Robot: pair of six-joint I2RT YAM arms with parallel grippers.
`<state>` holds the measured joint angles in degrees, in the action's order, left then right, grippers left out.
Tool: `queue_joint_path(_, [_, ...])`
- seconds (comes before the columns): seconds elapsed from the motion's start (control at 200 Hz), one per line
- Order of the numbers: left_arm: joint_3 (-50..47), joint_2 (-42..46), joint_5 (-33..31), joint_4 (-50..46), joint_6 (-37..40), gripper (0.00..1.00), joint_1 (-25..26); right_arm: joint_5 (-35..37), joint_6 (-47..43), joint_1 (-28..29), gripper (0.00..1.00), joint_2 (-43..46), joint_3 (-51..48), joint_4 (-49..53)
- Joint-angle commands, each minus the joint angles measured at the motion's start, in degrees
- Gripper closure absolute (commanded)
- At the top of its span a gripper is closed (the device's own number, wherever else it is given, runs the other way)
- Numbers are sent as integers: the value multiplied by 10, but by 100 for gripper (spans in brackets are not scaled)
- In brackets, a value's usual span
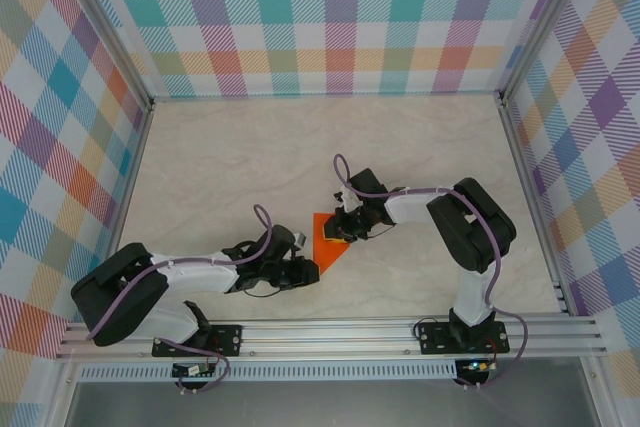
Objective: Fold a paper plane with a square sheet of paper (pick it up from the middle)
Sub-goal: Fourth fold the wing at the center of the table.
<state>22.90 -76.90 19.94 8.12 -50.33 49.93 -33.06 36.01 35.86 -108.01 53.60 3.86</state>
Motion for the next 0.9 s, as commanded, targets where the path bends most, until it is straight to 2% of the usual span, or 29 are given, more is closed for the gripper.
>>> queue_joint_path(0.0, [11,45,-4,-71,20,72,-3,95,1,2,81,-42,-19,35])
queue_joint_path(0.21, [30,140,-91,-162,27,71,-28,85,-1,2,77,-5,-8,48])
queue_joint_path(0.35, [58,158,-131,-211,42,70,-52,90,-5,2,71,54,1,76])
queue_joint_path(0.49, [92,130,-151,-227,57,68,-55,140,-7,2,65,125,-7,113])
queue_joint_path(0.655, [129,67,-144,-210,66,65,-55,192,5,-5,59,192,-51,138])
queue_joint_path(0.895, [173,-23,-132,-192,81,59,-54,177,32,-18,50,231,-92,132])
